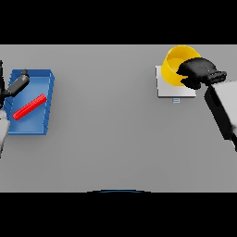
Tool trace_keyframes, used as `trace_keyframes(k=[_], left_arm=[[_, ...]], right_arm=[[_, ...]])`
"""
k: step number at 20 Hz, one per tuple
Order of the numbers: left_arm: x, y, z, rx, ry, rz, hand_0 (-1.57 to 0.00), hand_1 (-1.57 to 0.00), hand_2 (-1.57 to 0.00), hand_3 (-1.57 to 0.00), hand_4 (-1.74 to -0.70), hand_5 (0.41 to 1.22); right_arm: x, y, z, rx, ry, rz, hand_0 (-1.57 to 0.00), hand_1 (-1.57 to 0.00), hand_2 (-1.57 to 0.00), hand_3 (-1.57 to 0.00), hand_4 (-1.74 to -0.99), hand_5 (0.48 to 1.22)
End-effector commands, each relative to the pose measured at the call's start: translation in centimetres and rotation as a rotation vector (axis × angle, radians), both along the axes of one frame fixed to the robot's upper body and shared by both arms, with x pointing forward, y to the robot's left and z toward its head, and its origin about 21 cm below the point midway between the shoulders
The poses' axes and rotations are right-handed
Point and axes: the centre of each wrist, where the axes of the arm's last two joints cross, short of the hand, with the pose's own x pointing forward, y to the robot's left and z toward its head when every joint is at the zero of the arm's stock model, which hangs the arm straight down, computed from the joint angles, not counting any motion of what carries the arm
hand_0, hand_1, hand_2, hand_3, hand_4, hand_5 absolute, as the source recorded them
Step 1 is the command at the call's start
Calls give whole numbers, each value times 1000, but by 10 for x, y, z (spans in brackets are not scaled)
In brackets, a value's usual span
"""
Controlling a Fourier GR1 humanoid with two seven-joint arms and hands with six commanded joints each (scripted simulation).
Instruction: Pick up the red beaker and tilt it to pour out 1 green nut into yellow bowl. Pick up the yellow bowl and place it on the metallic measuring scale.
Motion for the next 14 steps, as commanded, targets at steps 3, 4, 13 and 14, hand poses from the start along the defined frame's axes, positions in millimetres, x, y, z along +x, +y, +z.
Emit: trace_keyframes(k=[3,4,13,14], left_arm=[[-2,2,-1,2,4,-2,1,1,1,1,-722,678],[-2,3,0,0,-1,-2,1,1,1,1,-725,676],[2,3,-1,10,8,-3,1,1,1,1,-724,671],[0,2,-2,8,6,-13,1,1,1,1,-722,671]], right_arm=[[0,-3,-11,6,23,-13,-1571,-1571,-1396,-1346,-1741,1221],[-1,-4,-16,16,29,-6,-1571,-1571,-1379,-1331,-1741,1221],[3,-5,-24,69,50,-4,-1492,-1484,-1450,-1097,-1737,1221],[3,-6,-25,73,50,-16,-1439,-1337,-1286,-990,-1688,1221]])
